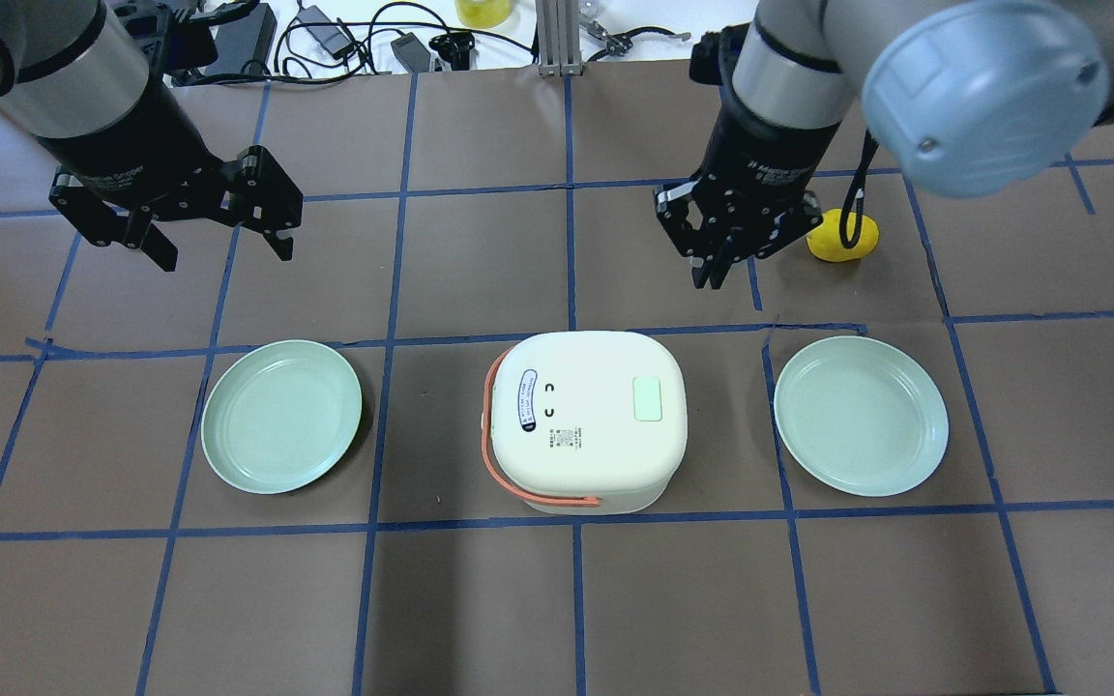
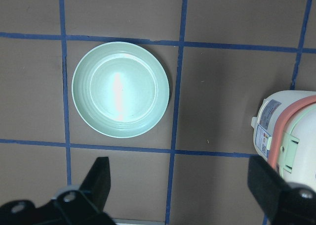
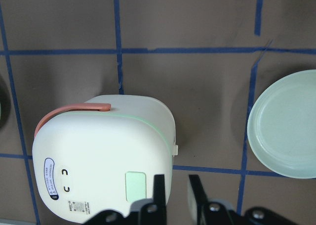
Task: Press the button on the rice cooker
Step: 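Lower the right gripper and press the rice cooker's lid button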
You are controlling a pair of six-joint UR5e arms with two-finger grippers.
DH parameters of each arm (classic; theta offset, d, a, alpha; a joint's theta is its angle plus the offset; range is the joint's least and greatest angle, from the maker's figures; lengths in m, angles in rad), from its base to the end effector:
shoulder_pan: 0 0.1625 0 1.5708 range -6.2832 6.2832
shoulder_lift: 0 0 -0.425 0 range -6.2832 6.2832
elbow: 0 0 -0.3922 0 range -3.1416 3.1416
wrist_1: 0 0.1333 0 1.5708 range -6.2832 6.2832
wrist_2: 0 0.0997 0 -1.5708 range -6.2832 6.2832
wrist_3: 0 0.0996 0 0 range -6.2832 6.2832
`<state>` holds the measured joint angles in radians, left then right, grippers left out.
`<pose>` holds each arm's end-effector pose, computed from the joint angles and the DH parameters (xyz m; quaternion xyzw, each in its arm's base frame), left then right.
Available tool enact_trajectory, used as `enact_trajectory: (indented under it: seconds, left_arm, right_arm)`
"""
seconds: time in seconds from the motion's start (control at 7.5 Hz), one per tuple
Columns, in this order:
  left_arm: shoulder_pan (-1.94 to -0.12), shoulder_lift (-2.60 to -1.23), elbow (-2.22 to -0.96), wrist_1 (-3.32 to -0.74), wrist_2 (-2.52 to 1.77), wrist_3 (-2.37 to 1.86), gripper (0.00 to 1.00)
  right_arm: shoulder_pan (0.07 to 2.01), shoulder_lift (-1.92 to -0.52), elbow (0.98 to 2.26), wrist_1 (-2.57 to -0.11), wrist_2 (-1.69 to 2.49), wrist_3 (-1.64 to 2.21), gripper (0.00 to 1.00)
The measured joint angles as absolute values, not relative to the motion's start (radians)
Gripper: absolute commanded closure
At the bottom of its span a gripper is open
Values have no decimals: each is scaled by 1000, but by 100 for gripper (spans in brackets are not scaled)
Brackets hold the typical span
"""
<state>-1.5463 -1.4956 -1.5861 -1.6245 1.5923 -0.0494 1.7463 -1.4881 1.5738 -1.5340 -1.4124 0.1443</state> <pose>-0.1199 -0.4630 0.5108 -0.0370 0.9993 -0.0032 0.0107 0.2363 -0.4789 0.4427 -0.0107 0.9950 0.0728 0.0682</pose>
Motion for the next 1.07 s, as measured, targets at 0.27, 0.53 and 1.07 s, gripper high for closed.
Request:
enact_trajectory:
  seconds: [0.27,0.53,1.07]
  left_arm:
    - [-1546,-1496,-1586,-1624,1592,-50,0]
    - [-1546,-1496,-1586,-1624,1592,-50,0]
    - [-1546,-1496,-1586,-1624,1592,-49,0]
  right_arm:
    - [1812,-1486,1654,-1605,-1443,198,88]
    - [1858,-1488,1743,-1707,-1473,222,88]
    - [1889,-1487,1791,-1734,-1479,229,86]
